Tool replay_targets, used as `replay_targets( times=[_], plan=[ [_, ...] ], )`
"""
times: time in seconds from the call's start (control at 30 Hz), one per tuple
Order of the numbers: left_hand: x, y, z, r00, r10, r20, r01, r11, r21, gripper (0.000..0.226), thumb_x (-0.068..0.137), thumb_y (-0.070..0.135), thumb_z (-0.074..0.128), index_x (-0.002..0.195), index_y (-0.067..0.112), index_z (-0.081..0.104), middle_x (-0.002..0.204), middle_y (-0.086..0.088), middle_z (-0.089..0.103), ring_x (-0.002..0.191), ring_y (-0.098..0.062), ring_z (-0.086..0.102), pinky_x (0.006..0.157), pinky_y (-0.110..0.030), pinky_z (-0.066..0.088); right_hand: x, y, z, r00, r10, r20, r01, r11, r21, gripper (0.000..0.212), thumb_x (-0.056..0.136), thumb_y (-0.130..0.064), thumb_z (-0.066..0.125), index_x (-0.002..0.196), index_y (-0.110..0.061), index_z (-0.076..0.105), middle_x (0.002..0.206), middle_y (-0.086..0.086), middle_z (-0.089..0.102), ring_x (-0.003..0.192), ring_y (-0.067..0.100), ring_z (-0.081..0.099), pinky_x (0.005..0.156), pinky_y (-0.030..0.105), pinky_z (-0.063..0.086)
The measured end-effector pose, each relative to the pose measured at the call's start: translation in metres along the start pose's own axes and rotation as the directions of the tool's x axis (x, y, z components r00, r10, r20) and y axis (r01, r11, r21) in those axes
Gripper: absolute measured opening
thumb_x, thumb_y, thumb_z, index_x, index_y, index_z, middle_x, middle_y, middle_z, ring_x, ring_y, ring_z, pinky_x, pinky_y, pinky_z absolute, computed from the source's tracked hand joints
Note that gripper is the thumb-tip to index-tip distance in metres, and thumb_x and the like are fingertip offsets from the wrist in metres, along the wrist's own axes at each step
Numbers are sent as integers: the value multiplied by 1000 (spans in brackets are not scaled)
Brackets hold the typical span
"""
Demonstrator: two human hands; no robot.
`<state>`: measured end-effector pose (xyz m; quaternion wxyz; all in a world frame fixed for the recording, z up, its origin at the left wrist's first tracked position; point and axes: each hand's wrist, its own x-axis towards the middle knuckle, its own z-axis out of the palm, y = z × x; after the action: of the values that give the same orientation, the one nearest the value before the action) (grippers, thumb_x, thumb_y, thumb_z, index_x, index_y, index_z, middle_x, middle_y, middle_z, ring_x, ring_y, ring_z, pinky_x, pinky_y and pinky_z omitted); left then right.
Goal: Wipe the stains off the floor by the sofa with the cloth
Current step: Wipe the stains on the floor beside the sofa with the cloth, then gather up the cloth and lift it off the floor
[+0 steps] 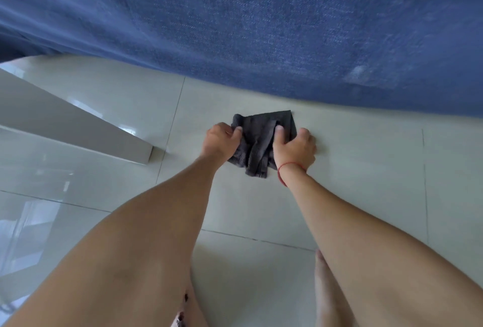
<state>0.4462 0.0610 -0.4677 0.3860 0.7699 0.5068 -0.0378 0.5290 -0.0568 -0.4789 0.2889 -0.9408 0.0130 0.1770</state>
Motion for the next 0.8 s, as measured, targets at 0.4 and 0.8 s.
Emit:
replay_targets(
  times=[0.4,0.8],
  plan=[
    [-4,18,15,989,-143,31,145,986,-83,26,91,28,57,106,7,54,109,-12,56,109,-31,57,84,-33,47,-2,-10,-2,966,-117,229,144,984,-106,45,95,-32,54,124,0,44,126,21,57,118,36,53,92,39,44],
    [-23,20,37,991,-131,25,119,954,273,48,101,39,34,125,0,47,127,-22,54,117,-39,54,91,-42,44,-12,-2,-2,962,-89,260,127,983,-132,37,97,-31,51,115,1,53,118,22,62,110,38,59,86,39,47]
  ],
)
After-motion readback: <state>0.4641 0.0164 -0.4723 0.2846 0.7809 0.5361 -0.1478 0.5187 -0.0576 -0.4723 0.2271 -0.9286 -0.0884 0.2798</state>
